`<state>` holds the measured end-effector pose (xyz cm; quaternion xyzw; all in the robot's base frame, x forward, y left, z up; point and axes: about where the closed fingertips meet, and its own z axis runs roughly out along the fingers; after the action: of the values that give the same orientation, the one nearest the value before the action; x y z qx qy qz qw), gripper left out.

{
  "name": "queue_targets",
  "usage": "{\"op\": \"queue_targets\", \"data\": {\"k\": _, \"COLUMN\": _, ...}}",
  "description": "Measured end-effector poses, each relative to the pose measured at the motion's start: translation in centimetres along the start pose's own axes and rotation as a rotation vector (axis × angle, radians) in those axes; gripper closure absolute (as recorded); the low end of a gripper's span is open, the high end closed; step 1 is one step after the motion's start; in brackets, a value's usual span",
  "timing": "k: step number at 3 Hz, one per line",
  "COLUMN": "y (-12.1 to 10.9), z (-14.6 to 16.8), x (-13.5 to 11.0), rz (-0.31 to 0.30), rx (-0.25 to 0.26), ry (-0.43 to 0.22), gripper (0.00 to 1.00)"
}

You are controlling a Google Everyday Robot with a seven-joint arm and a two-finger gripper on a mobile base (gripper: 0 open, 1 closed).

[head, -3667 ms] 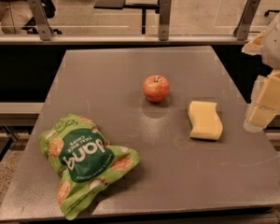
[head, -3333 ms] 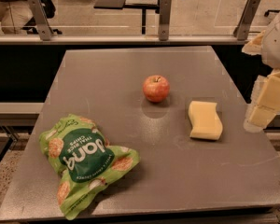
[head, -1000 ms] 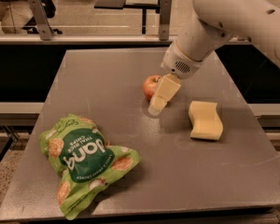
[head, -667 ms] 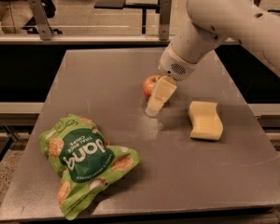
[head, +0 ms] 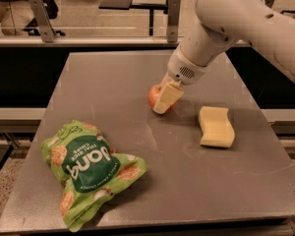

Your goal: Move apple near green rice chip bag

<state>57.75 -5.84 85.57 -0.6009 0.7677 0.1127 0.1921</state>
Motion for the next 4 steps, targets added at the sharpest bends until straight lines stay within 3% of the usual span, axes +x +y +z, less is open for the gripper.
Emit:
{"op": "queue_targets", "data": {"k": 1, "y": 1.3, "z": -0.8, "x": -1.3, "rz": -0.045, "rx": -0.006, "ry": -0.015, "gripper": 0.72}}
{"op": "queue_targets", "data": {"k": 2, "y": 4.1, "z": -1.5, "x": -3.5, "rz": -0.114, "rx": -0.038, "ry": -0.054, "gripper": 0.96}}
{"op": "queue_targets", "data": {"k": 3, "y": 8.5, "z": -1.1, "x": -5.9, "rz": -0.205, "rx": -0.110, "ry": -0.105, "gripper": 1.00}}
{"op": "queue_targets", "data": {"k": 4, "y": 11.2, "z": -0.2, "x": -6.8, "rz": -0.257, "rx": -0.155, "ry": -0.117, "gripper": 0.96}}
